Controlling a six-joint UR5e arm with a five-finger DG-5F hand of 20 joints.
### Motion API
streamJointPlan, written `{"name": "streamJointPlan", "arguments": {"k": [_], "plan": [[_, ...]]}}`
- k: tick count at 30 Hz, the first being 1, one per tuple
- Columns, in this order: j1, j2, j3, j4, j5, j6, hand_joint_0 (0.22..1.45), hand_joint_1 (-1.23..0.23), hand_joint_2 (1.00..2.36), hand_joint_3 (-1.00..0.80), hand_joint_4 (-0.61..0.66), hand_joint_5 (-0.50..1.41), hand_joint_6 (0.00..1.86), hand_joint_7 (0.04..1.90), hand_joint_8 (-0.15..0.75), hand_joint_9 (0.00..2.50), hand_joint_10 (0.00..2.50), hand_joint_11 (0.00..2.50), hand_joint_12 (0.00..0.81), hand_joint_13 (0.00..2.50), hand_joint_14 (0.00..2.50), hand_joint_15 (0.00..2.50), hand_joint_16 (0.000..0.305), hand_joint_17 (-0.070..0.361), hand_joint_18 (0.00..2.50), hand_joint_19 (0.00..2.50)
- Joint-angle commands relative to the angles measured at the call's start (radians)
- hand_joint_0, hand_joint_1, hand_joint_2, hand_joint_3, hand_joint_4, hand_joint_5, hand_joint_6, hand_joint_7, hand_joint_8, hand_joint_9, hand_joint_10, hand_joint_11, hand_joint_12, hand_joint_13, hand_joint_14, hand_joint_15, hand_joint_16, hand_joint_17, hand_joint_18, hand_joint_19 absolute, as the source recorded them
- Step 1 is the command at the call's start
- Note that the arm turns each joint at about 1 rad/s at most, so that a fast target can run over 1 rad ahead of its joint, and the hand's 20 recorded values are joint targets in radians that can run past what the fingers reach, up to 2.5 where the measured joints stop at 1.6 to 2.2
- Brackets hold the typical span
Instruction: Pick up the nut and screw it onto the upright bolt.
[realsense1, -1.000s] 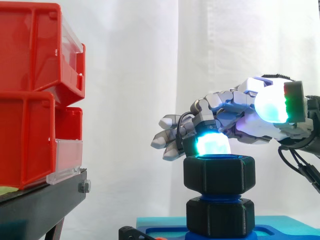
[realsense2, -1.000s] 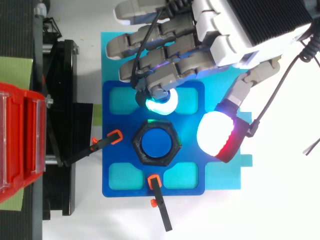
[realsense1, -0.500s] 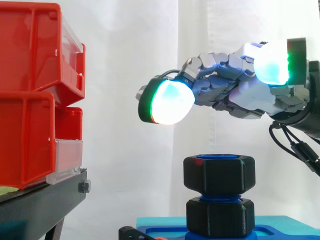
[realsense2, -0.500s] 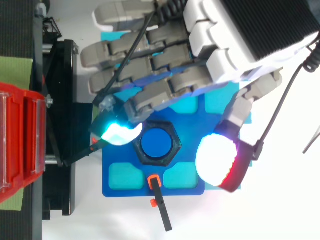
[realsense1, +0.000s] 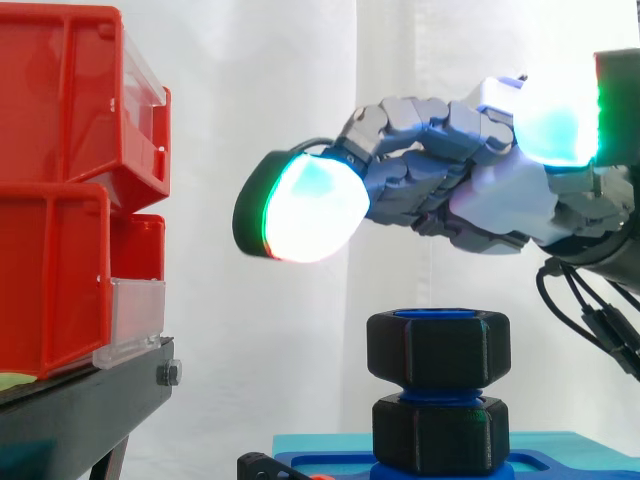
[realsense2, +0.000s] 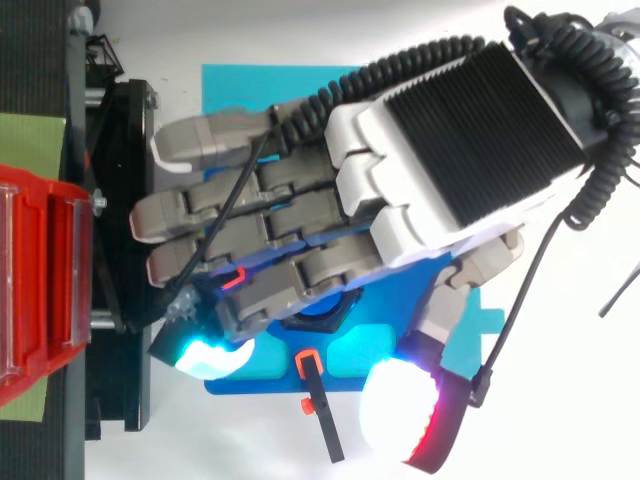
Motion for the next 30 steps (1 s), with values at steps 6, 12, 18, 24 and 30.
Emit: {"name": "streamJointPlan", "arguments": {"k": [6, 12, 18, 24, 30], "plan": [[0.002, -0.017, -0.001, 0.014, 0.001, 0.004, 0.48, -0.15, 1.00, -0.50, 0.20, -0.18, 0.50, 0.65, 0.193, 0.33, 0.00, 0.00, 0.295, 0.12, 0.00, 0.00, 0.039, 0.088, 0.00, 0.00], [0.002, -0.020, -0.001, 0.011, 0.009, 0.010, 0.49, -0.16, 1.00, -0.50, 0.21, -0.17, 0.50, 0.70, 0.200, 0.34, 0.00, 0.00, 0.296, 0.14, 0.00, 0.00, 0.038, 0.086, 0.00, 0.00], [-0.001, -0.020, -0.001, 0.014, 0.009, 0.010, 0.48, -0.17, 1.00, -0.50, 0.26, -0.15, 0.50, 0.77, 0.218, 0.37, 0.00, 0.00, 0.297, 0.16, 0.00, 0.00, 0.037, 0.083, 0.00, 0.00], [-0.007, -0.020, -0.016, 0.013, 0.010, 0.010, 0.48, -0.18, 1.00, -0.50, 0.29, -0.13, 0.50, 0.83, 0.238, 0.43, 0.00, 0.00, 0.299, 0.21, 0.00, 0.00, 0.035, 0.078, 0.00, 0.00], [-0.010, -0.020, -0.016, 0.014, 0.009, 0.010, 0.48, -0.19, 1.00, -0.50, 0.31, -0.11, 0.50, 0.91, 0.246, 0.47, 0.00, 0.00, 0.295, 0.24, 0.00, 0.00, 0.034, 0.076, 0.00, 0.00]]}}
